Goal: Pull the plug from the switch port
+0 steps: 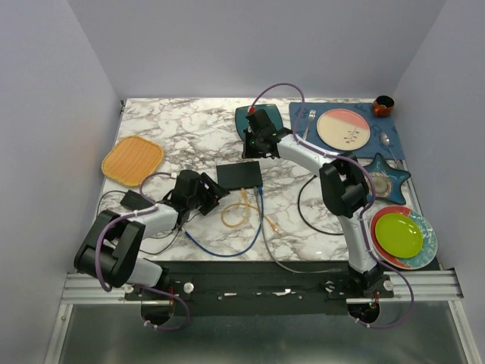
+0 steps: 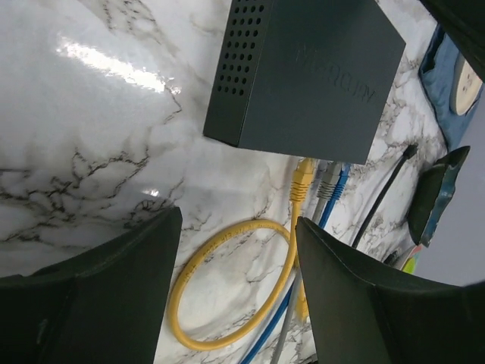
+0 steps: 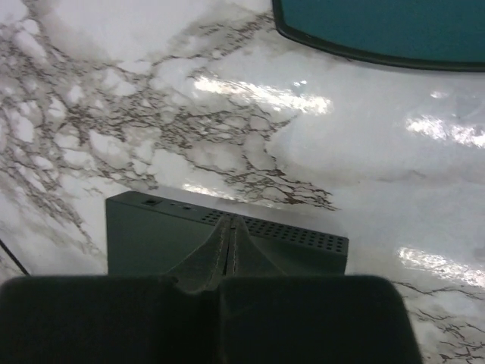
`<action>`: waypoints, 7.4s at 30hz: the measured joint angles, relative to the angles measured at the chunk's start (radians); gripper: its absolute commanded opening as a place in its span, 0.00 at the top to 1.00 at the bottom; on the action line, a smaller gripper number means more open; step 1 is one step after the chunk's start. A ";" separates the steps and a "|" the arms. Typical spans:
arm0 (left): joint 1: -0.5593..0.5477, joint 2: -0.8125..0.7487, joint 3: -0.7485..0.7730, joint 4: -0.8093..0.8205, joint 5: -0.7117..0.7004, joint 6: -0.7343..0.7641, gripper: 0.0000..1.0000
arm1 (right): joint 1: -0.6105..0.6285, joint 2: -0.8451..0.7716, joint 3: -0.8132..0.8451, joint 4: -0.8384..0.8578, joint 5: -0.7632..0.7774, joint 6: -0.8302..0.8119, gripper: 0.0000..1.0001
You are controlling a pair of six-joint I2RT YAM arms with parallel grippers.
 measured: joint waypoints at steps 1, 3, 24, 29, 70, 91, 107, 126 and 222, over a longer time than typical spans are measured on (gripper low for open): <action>-0.001 0.034 0.015 0.007 0.016 0.001 0.27 | -0.005 0.007 0.000 -0.011 -0.002 0.004 0.99; -0.002 0.086 0.050 0.022 0.044 0.003 0.29 | -0.013 0.017 -0.003 -0.029 -0.003 0.007 0.99; -0.001 0.285 0.227 0.027 0.109 0.003 0.28 | -0.037 -0.105 -0.256 0.037 0.023 0.032 0.94; 0.005 0.184 0.213 -0.030 0.052 0.028 0.23 | -0.031 -0.216 -0.319 0.018 0.062 0.034 0.92; -0.041 0.320 0.002 0.515 0.224 -0.128 0.29 | -0.011 -0.323 -0.712 0.426 -0.388 0.191 0.99; -0.042 0.356 0.013 0.515 0.227 -0.139 0.41 | -0.055 -0.291 -0.712 0.489 -0.367 0.266 0.99; -0.042 0.369 0.034 0.471 0.212 -0.142 0.50 | -0.055 -0.279 -0.684 0.459 -0.355 0.268 0.99; -0.045 0.347 0.063 0.366 0.168 -0.139 0.58 | -0.055 -0.276 -0.678 0.455 -0.355 0.269 0.99; -0.072 0.389 0.027 0.563 0.119 -0.158 0.36 | -0.055 -0.275 -0.678 0.455 -0.350 0.272 0.99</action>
